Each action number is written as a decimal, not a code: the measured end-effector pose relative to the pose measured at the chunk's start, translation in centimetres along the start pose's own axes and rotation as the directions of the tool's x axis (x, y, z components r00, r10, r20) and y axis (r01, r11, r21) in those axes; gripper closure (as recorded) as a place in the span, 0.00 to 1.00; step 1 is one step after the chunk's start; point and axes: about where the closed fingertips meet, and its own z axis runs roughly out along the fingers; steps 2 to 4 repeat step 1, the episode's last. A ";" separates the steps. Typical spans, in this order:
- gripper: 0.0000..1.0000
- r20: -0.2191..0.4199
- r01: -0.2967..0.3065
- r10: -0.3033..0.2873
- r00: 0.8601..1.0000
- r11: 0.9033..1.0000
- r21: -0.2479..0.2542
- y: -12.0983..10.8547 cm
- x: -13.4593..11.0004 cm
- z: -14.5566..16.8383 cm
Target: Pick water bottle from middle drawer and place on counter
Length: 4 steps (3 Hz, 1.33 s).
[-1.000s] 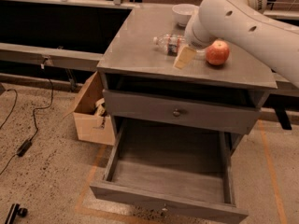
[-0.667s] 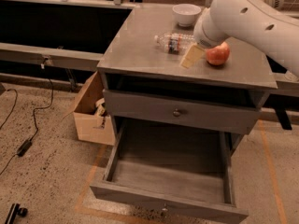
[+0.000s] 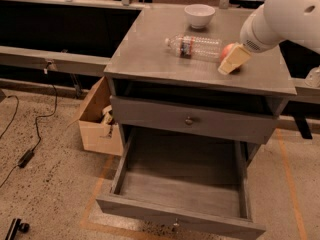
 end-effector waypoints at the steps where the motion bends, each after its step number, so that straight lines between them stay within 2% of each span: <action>1: 0.00 0.002 -0.010 0.010 1.000 1.000 0.002 -0.1 -0.1 -0.1; 4: 0.00 0.002 -0.010 0.010 1.000 1.000 0.002 -0.1 -0.1 -0.1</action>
Offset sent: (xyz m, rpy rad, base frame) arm 0.0000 0.0000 0.0000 0.0000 0.0000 0.0000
